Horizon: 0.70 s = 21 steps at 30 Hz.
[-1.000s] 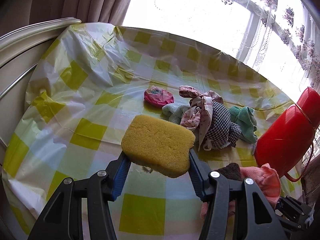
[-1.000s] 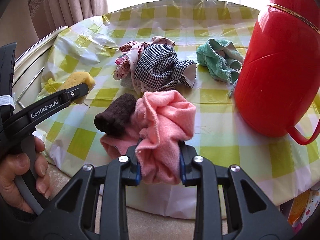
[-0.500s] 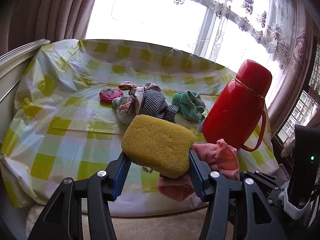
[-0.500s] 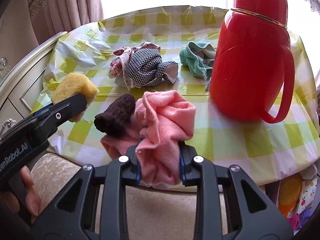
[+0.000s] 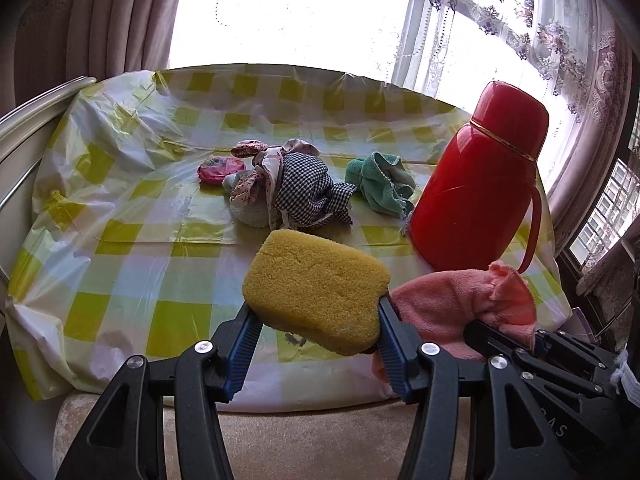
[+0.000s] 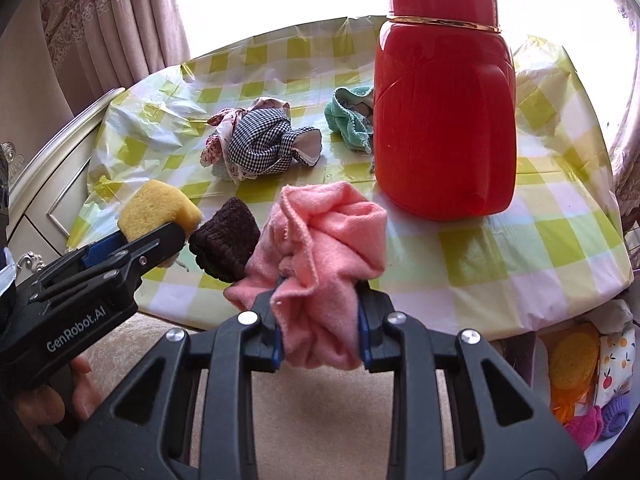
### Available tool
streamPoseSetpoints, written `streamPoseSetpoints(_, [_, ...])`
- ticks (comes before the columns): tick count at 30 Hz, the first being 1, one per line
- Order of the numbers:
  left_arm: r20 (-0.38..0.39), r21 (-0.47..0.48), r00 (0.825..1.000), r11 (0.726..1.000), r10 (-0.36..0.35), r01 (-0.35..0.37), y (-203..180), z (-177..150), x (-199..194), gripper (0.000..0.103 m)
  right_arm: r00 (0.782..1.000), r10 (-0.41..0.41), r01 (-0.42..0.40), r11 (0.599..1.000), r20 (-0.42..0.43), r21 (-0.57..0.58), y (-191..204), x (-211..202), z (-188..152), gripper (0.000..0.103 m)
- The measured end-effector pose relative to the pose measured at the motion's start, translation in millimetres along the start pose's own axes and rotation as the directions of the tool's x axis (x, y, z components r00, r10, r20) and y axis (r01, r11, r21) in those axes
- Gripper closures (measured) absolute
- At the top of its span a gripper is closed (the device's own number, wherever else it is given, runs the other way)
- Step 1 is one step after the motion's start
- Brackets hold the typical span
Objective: Organize soft objects
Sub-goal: 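Carry the sponge into the white box with the left tool while the right drops the pink towel there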
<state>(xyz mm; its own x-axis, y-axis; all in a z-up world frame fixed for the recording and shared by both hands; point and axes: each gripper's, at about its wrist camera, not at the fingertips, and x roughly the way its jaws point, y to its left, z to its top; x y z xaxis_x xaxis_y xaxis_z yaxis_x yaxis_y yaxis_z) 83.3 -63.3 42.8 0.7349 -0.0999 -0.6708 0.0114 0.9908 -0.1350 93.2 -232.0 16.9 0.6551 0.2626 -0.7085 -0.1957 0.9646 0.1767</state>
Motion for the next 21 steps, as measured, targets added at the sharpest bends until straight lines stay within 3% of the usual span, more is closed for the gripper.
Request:
streamPoseSetpoints(11, [-0.008, 0.014, 1.0, 1.0, 0.016, -0.016, -13, -4, -3, 0.047, 1.0, 0.012, -0.012, 0.998, 0.007, 0.061, -31, -23, -13, 0.072])
streamPoseSetpoints(21, [-0.049, 0.113, 0.994, 0.988, -0.102, 0.107, -76, -18, -3, 0.047, 0.999, -0.028, 0.025, 0.987, 0.02, 0.161, -82, -60, -34, 0.072])
